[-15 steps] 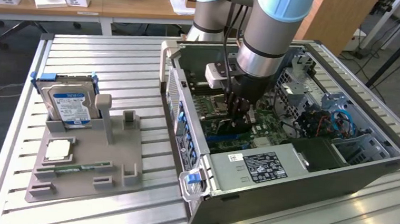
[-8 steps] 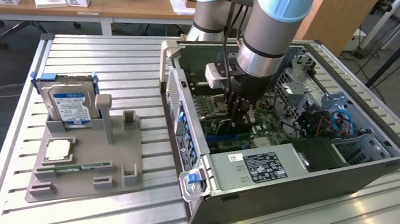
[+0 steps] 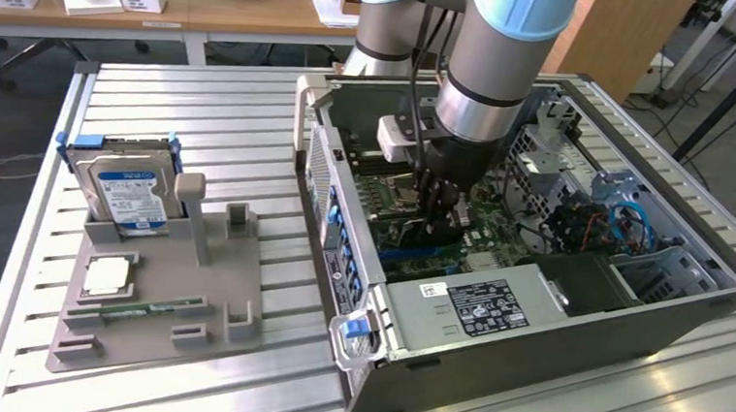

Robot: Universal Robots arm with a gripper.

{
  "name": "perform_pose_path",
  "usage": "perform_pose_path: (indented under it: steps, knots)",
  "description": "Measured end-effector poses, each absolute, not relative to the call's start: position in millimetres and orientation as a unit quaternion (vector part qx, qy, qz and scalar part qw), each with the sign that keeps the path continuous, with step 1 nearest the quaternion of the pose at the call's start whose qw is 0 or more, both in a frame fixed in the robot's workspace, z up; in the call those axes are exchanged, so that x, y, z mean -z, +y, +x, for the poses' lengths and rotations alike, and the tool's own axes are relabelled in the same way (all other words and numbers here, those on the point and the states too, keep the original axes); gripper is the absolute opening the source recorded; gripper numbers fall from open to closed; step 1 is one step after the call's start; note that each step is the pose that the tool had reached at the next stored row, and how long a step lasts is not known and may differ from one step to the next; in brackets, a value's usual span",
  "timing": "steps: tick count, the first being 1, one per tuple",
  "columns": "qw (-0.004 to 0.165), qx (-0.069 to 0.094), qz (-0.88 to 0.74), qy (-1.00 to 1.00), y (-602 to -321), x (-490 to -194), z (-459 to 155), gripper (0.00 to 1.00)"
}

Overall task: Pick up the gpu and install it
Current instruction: 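Insert the gpu into the slot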

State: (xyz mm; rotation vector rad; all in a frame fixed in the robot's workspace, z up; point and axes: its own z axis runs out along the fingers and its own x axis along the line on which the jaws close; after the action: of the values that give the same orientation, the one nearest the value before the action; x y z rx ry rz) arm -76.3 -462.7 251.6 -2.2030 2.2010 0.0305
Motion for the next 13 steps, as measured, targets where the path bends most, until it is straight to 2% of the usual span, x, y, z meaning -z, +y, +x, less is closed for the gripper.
perform_pose_path:
  steps: [13]
  knots:
    - [0.008,-0.006,-0.703,0.711,-462.8,-251.6,-76.3,0.26]
